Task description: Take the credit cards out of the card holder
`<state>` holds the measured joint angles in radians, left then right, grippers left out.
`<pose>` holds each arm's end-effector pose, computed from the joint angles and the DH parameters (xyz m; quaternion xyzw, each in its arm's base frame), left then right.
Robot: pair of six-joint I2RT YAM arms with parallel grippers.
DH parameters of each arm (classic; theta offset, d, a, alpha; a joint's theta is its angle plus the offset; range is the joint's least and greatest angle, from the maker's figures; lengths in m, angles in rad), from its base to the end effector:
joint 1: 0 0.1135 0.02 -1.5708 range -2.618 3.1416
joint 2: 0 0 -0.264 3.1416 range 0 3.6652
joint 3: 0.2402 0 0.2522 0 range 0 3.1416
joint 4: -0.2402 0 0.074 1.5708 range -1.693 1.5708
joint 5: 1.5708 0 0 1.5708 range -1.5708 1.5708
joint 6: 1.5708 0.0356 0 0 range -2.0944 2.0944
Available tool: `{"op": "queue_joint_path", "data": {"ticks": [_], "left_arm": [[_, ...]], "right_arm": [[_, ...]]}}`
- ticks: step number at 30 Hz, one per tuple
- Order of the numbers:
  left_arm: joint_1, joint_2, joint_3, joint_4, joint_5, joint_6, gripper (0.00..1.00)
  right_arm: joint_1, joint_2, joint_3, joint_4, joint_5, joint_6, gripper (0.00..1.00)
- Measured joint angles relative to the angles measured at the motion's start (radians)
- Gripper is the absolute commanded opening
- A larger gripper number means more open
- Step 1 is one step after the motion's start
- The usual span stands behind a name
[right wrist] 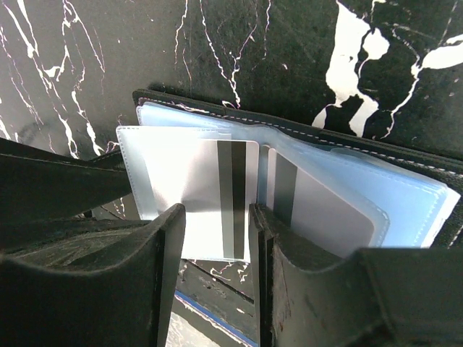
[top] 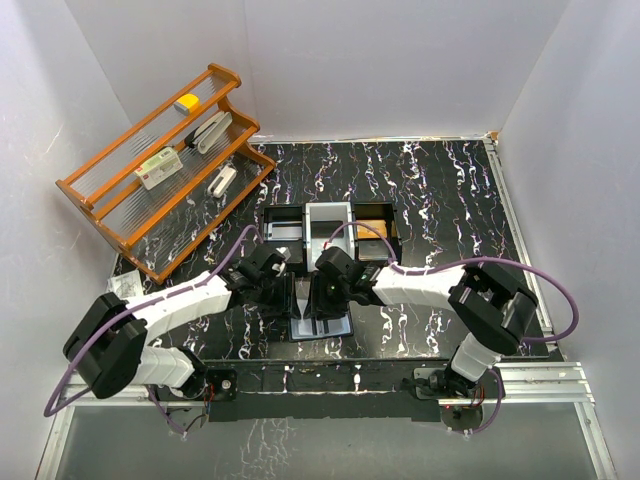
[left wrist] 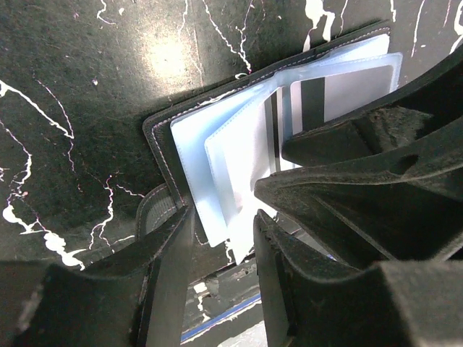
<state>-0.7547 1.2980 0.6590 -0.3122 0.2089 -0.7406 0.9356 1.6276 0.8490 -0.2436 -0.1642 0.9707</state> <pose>0.1730 -0.1729 0.1812 0.0385 0.9470 -0.2790 0.1548 0.1783 0.2517 0.1546 -0.0054 0.9596 0.2658 0.0920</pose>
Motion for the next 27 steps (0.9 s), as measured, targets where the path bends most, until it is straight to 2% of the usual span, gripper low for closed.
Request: {"op": "queue_joint_path", "data": {"ticks": [11,27], "left_arm": [[0.0,0.082,0.017,-0.008,0.005,0.021,0.27],[0.0,0.122,0.021,-0.011,-0.004,0.023,0.24]], "right_arm": [[-0.003,-0.039,-0.009,0.01,-0.002,0.0,0.39],[-0.009,-0.027,-0.021,-0.016,0.023,0.011,0.31]]}}
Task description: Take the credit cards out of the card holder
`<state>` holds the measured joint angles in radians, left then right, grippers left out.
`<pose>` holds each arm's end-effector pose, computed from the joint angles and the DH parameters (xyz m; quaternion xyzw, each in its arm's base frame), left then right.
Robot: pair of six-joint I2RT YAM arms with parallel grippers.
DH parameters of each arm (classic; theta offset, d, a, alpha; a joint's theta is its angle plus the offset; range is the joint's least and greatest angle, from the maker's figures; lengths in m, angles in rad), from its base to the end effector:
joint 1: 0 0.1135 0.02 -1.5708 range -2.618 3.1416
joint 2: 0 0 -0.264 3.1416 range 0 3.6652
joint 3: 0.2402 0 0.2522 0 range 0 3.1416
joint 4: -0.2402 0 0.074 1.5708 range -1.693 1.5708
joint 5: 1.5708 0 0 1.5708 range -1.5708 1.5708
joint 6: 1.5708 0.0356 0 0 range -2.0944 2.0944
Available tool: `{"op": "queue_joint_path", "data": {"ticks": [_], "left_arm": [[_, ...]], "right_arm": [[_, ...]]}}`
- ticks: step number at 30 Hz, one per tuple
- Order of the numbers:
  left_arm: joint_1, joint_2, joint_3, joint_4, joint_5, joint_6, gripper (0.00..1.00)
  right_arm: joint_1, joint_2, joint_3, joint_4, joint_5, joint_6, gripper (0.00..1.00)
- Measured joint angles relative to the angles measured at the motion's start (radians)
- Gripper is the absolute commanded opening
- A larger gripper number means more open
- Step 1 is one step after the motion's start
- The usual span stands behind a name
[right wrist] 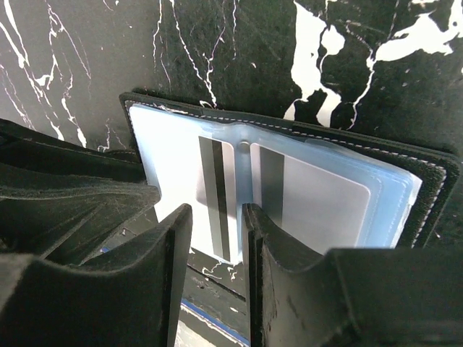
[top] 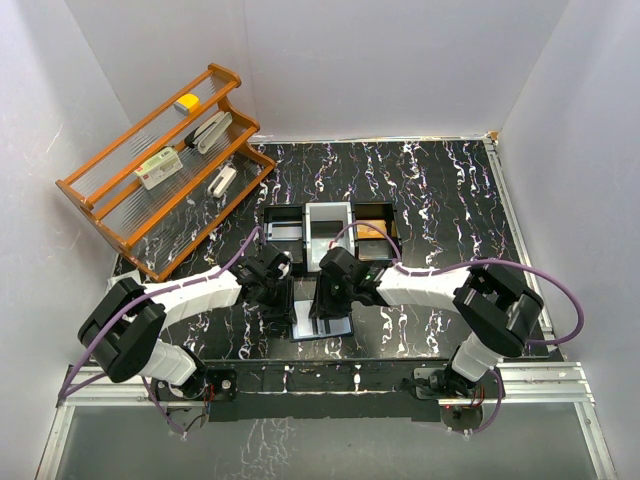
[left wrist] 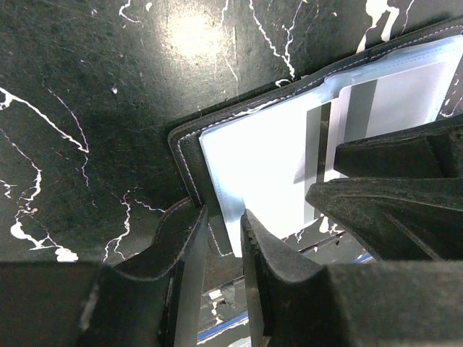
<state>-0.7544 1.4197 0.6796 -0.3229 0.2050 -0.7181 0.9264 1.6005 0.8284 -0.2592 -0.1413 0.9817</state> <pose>0.1805 -0.1796 0.1585 0.0432 0.9622 -0.2412 0.1186 0.1770 0.2439 0.1557 0.0078 0.9616 0.2562 0.0982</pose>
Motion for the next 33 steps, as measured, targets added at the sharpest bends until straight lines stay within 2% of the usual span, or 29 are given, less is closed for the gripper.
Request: {"op": "queue_joint_path", "data": {"ticks": [10,21,25,33], "left_arm": [[0.004,-0.002,-0.008,0.01,0.0,-0.001,0.23],[0.005,0.0,-0.008,0.008,-0.005,0.0,0.21],[0.005,0.0,-0.007,0.007,-0.006,0.0,0.21],[0.005,0.004,-0.004,0.005,-0.007,0.0,0.2]], "right_arm": [[-0.016,-0.004,-0.058,0.093,-0.055,0.024,0.24],[-0.079,-0.04,-0.19,0.274,-0.18,0.05,0.09],[-0.098,-0.054,-0.223,0.333,-0.224,0.064,0.09],[-0.109,-0.055,-0.228,0.333,-0.24,0.067,0.24]]}}
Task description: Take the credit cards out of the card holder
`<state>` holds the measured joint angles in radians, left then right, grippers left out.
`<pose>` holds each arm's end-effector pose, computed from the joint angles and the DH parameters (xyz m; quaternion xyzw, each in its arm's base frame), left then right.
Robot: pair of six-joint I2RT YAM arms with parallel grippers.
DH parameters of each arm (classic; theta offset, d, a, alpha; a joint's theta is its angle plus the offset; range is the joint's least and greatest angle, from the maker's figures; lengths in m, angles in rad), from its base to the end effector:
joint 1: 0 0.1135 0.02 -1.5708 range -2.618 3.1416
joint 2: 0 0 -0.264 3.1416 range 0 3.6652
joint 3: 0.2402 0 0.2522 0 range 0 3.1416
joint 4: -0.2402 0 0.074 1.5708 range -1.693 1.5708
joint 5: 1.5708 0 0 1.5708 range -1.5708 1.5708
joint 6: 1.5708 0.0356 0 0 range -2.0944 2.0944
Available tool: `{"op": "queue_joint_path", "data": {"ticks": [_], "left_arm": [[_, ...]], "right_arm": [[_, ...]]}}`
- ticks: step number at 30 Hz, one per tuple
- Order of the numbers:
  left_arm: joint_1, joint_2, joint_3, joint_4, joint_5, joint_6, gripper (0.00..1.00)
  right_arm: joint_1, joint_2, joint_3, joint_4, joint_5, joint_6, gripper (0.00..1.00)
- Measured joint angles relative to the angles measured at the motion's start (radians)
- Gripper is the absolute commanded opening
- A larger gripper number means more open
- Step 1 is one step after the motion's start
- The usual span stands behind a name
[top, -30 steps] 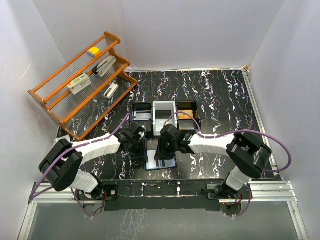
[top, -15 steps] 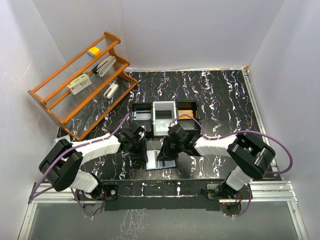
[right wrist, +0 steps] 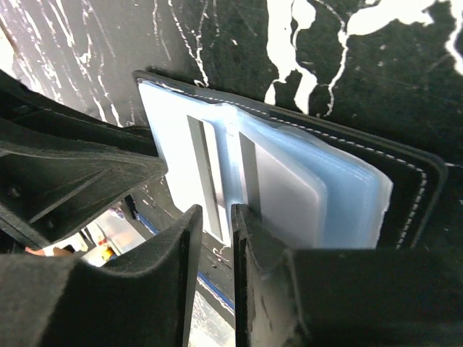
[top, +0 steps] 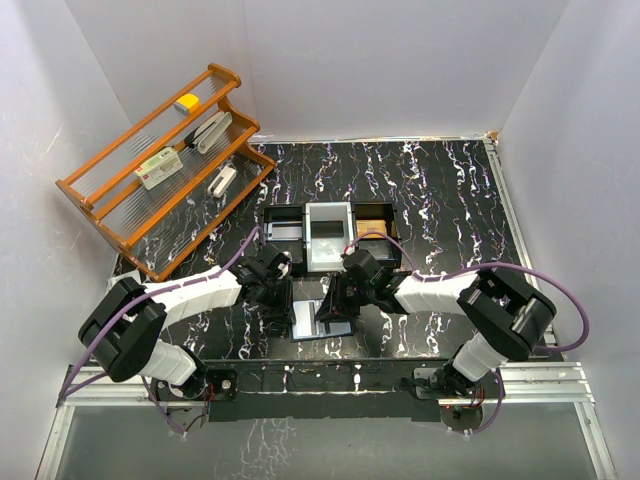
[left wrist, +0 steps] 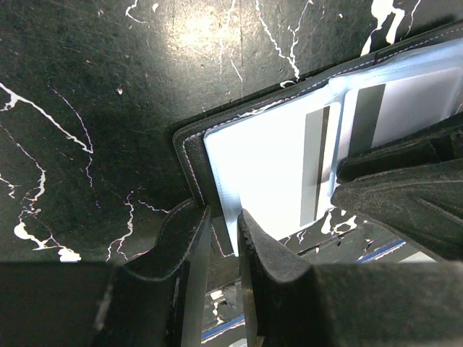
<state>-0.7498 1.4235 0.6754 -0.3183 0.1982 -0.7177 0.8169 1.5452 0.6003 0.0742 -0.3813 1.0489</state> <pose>0.1813 -0.1784 0.1566 0.0402 0.9631 -0.2374 0.1203 0.1781 0.2091 0.1322 0.0422 0.9237 0.3765 0.0575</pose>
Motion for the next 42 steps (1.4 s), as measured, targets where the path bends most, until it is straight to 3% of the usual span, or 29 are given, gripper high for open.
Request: {"op": "queue_joint_path", "data": {"ticks": [5,13,22,27,42], "left_arm": [[0.0,0.002,0.002,-0.002,0.0,0.001,0.2],[0.0,0.002,-0.001,0.002,0.002,0.0,0.21],[0.002,0.003,-0.001,0.003,0.005,0.001,0.2],[0.002,0.003,-0.001,0.003,0.005,0.001,0.2],[0.002,0.016,0.006,-0.006,0.002,0.004,0.19]], "right_arm": [[0.0,0.0,0.031,-0.068,0.027,-0.017,0.27],[0.0,0.018,0.043,-0.071,0.022,-0.03,0.24],[-0.002,0.066,0.039,0.004,-0.031,-0.021,0.14],[-0.002,0.066,0.026,0.017,-0.031,-0.018,0.0],[-0.064,0.017,-0.016,0.042,-0.083,-0.035,0.0]]}}
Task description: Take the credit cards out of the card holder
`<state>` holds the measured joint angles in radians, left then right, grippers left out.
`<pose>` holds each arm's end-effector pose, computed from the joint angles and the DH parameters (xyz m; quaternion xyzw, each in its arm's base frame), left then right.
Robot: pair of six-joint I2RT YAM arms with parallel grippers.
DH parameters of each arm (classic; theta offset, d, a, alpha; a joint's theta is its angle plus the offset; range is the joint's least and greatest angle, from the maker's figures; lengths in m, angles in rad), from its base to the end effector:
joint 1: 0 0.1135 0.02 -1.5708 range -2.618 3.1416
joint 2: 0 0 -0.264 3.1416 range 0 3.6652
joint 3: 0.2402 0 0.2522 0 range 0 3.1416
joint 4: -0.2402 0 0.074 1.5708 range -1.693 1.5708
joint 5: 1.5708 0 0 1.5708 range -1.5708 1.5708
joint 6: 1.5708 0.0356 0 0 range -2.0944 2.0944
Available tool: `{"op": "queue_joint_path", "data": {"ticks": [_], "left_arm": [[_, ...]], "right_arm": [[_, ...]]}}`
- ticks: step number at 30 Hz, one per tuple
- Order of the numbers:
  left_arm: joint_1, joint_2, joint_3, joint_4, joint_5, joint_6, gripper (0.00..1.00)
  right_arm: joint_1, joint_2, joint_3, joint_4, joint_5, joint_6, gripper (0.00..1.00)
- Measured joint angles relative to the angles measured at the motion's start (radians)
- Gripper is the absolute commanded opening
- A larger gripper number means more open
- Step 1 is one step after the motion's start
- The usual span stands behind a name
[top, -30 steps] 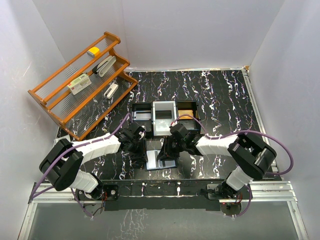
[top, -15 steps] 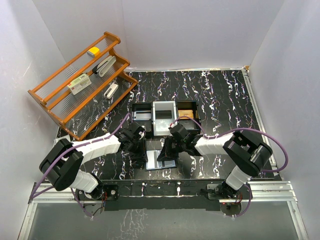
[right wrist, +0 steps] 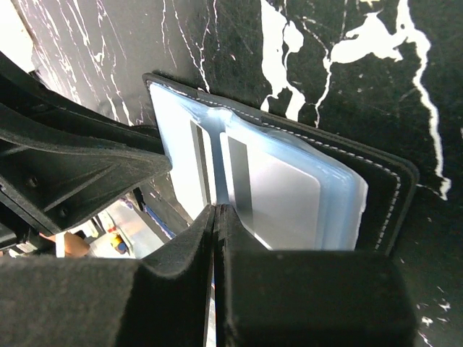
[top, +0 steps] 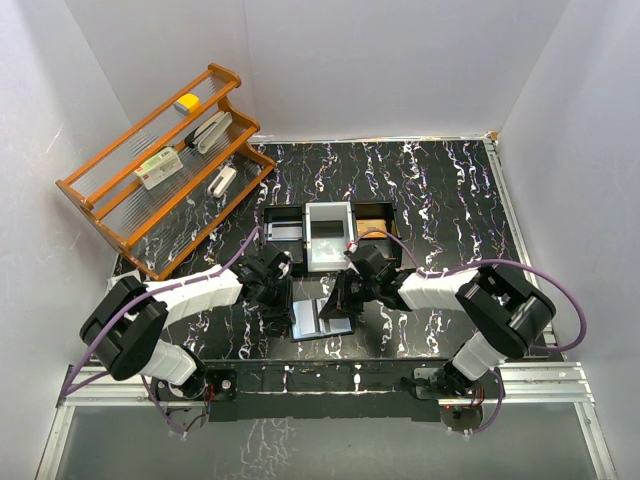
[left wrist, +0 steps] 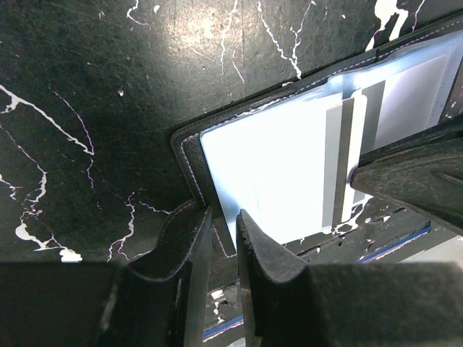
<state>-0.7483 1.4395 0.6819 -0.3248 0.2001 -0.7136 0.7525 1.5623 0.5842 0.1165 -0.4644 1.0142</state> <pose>0.1826 -0.1792 0.1543 0.0409 0.9649 -0.2328 0.1144 0.1886 0.1984 0.1275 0.0399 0.9152 0.3981 0.0476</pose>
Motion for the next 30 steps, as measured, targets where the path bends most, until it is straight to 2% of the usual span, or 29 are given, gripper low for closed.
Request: {"op": "queue_joint_path", "data": {"ticks": [9,14,17,19,25,30], "left_arm": [[0.0,0.003,0.012,-0.014,-0.002,0.006,0.2],[-0.005,-0.008,0.014,-0.02,-0.011,0.0,0.29],[-0.013,-0.019,0.019,-0.029,-0.027,-0.004,0.38],[-0.015,-0.031,0.029,-0.045,-0.044,-0.005,0.4],[-0.015,-0.086,0.06,0.019,-0.022,-0.013,0.35],[-0.015,-0.045,0.053,0.137,0.064,-0.04,0.27]], "right_arm": [[-0.029,-0.017,-0.005,-0.047,-0.01,-0.036,0.0],[-0.033,-0.017,-0.005,-0.056,-0.009,-0.044,0.0],[-0.033,-0.018,-0.005,-0.057,-0.009,-0.045,0.0],[-0.033,-0.018,-0.005,-0.058,-0.009,-0.045,0.0],[-0.033,-0.024,-0.005,-0.063,-0.005,-0.045,0.0],[-0.034,-0.025,-0.005,-0.064,-0.005,-0.045,0.0]]}}
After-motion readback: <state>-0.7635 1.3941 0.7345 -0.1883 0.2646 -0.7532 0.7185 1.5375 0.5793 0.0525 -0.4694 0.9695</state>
